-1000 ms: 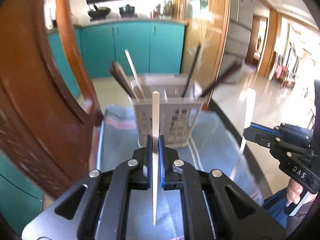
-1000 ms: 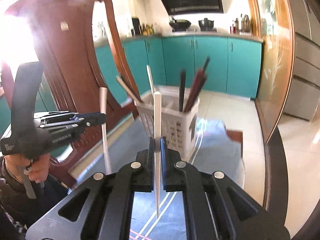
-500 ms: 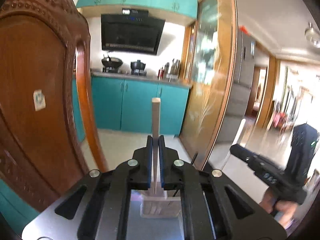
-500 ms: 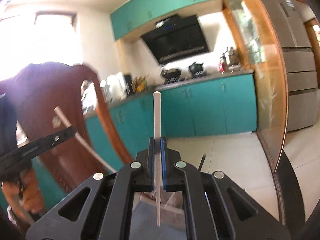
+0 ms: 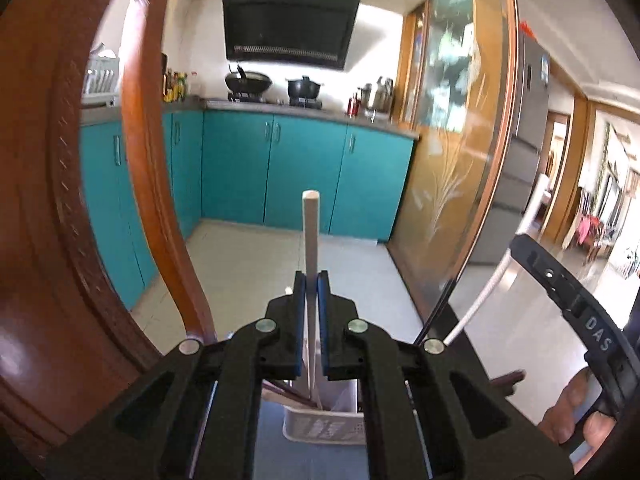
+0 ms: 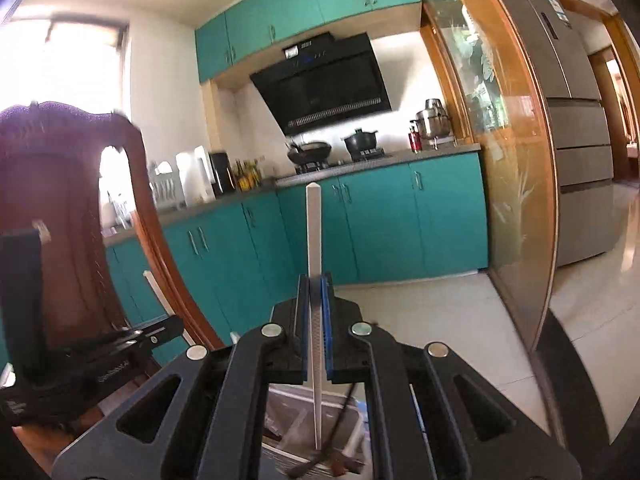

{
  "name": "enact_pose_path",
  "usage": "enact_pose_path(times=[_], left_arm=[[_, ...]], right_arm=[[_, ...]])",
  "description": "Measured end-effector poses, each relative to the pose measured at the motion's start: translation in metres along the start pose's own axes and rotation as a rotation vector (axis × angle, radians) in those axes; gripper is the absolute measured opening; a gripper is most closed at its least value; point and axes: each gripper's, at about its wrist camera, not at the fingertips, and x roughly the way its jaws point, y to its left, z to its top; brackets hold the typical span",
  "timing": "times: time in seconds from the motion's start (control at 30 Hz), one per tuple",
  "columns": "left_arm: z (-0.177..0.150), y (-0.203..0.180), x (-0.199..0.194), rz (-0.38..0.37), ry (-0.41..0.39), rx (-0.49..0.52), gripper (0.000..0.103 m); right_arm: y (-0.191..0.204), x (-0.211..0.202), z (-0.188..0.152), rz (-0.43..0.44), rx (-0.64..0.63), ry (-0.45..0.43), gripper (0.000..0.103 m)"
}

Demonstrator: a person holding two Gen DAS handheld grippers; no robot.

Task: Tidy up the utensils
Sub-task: 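Open both tools to release the light chopsticks into the caddy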

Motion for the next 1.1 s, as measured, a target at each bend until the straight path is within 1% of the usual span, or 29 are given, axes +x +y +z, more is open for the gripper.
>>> enact_pose_path(times=[0.1, 0.17, 0.23, 0.3, 0.33, 0.4, 0.43, 0.47, 0.5, 0.53, 0.6, 0.63, 0.67, 0.7, 0.8, 0.83, 0.87, 0.97, 1.0, 1.03, 1.1], left_arm=[[-0.01, -0.005, 0.01, 0.015, 0.019, 0.026, 0.007], [-0.014, -0.007, 0.015, 0.022, 0.029, 0.045, 0.008], [-0.016, -0.008, 0.018, 0.03, 0.031, 0.053, 0.008], [-0.018, -0.009, 0.015, 0.033, 0.028, 0.057, 0.008], [-0.019, -0.008, 0.013, 0.033, 0.027, 0.057, 0.008], [-0.021, -0.009, 0.009, 0.035, 0.023, 0.06, 0.01], [-0.022, -0.009, 0.006, 0.038, 0.018, 0.064, 0.013], [-0.023, -0.009, 0.002, 0.044, 0.01, 0.07, 0.015], [-0.024, -0.01, -0.001, 0.049, 0.002, 0.075, 0.021], [-0.024, -0.012, -0.004, 0.051, -0.006, 0.08, 0.025], [-0.025, -0.013, -0.013, 0.055, -0.021, 0.094, 0.03], [-0.027, -0.014, -0.017, 0.057, -0.029, 0.102, 0.032], [-0.028, -0.015, -0.022, 0.058, -0.035, 0.11, 0.033], [-0.03, -0.016, -0.027, 0.062, -0.044, 0.121, 0.036], [-0.039, -0.02, -0.044, 0.071, -0.06, 0.159, 0.045], [-0.042, -0.02, -0.051, 0.069, -0.062, 0.166, 0.046], [-0.046, -0.02, -0.058, 0.065, -0.062, 0.168, 0.047], [-0.06, -0.018, -0.084, 0.054, -0.067, 0.165, 0.056], [-0.067, -0.015, -0.097, 0.065, -0.081, 0.163, 0.062], [-0.075, -0.013, -0.11, 0.087, -0.1, 0.162, 0.067], [-0.092, -0.009, -0.133, 0.136, -0.13, 0.156, 0.075]], right_arm=[[0.0, 0.007, -0.011, 0.003, -0.022, 0.046, 0.007], [0.001, 0.008, -0.016, -0.007, -0.035, 0.061, 0.007], [0.001, 0.004, -0.019, -0.016, -0.042, 0.06, 0.011], [0.002, -0.002, -0.017, -0.014, -0.042, 0.052, 0.019], [0.003, -0.007, -0.016, -0.012, -0.042, 0.042, 0.022], [0.004, -0.017, -0.013, -0.012, -0.046, 0.017, 0.034], [0.005, -0.023, -0.013, -0.012, -0.05, 0.005, 0.037], [0.006, -0.031, -0.011, -0.011, -0.058, -0.012, 0.043], [0.007, -0.038, -0.01, -0.011, -0.066, -0.026, 0.048], [0.008, -0.044, -0.011, -0.012, -0.076, -0.039, 0.051], [0.012, -0.061, -0.012, -0.02, -0.108, -0.069, 0.06], [0.014, -0.068, -0.012, -0.024, -0.121, -0.08, 0.062], [0.017, -0.076, -0.013, -0.03, -0.139, -0.094, 0.067], [0.02, -0.086, -0.015, -0.038, -0.162, -0.109, 0.07], [0.026, -0.116, -0.027, -0.067, -0.214, -0.143, 0.082], [0.028, -0.125, -0.033, -0.083, -0.224, -0.152, 0.084], [0.029, -0.139, -0.041, -0.104, -0.235, -0.159, 0.088], [0.029, -0.169, -0.064, -0.146, -0.22, -0.151, 0.096], [0.027, -0.177, -0.072, -0.146, -0.202, -0.142, 0.099], [0.025, -0.185, -0.08, -0.14, -0.179, -0.124, 0.099], [0.024, -0.196, -0.097, -0.134, -0.132, -0.07, 0.099]])
